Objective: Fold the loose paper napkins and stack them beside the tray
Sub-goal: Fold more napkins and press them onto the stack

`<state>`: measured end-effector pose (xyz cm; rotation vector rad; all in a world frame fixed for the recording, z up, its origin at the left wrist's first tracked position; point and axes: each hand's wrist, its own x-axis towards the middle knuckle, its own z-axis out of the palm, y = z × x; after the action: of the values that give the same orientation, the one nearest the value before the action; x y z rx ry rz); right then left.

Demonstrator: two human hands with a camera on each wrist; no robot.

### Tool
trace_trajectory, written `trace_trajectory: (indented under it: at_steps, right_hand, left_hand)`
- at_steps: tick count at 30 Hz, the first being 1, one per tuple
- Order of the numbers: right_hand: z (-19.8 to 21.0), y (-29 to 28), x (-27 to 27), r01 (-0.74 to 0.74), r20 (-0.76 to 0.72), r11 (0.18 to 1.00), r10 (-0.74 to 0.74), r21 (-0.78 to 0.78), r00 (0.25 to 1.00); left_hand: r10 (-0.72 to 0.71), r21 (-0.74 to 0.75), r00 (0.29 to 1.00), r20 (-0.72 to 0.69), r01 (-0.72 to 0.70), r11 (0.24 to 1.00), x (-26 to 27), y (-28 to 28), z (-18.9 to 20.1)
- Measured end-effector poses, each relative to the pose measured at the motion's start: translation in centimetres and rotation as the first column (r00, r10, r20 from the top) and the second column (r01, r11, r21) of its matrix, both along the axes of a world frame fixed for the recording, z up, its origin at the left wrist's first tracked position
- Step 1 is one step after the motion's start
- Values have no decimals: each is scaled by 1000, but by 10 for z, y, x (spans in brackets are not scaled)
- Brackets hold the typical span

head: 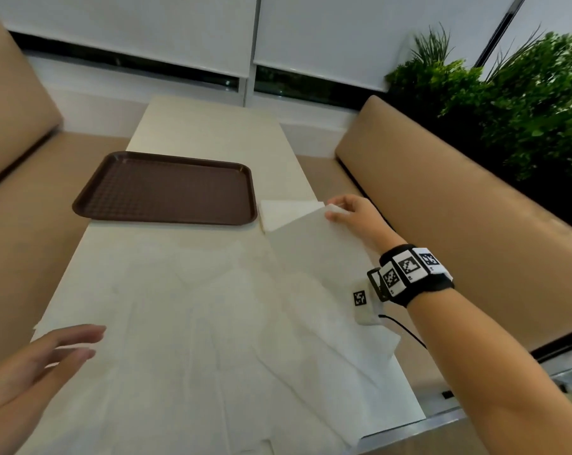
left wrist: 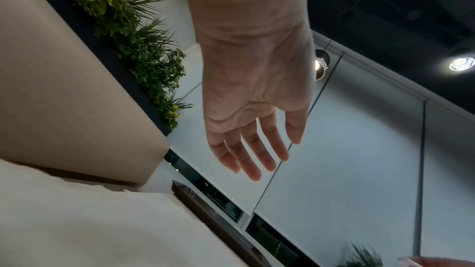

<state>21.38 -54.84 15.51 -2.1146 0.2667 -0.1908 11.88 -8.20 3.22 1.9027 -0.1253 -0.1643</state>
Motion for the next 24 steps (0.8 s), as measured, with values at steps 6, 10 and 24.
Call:
trace_trajectory:
  at_steps: [6,10,24]
  right_hand:
    - [62,27,-16,-108,142,967,77,229,987]
    - [91,51,-40,-279,292,877,169,391,941]
    - [66,73,-90,-337,399,614,38,714,916]
  left_hand:
    - [-82,-74,982,171,95,993,5,-64,62]
    - [-158,-209,974,162,190,959,26,-130,93]
    - [-297,-623,955,-4,230,747,74,-200,100]
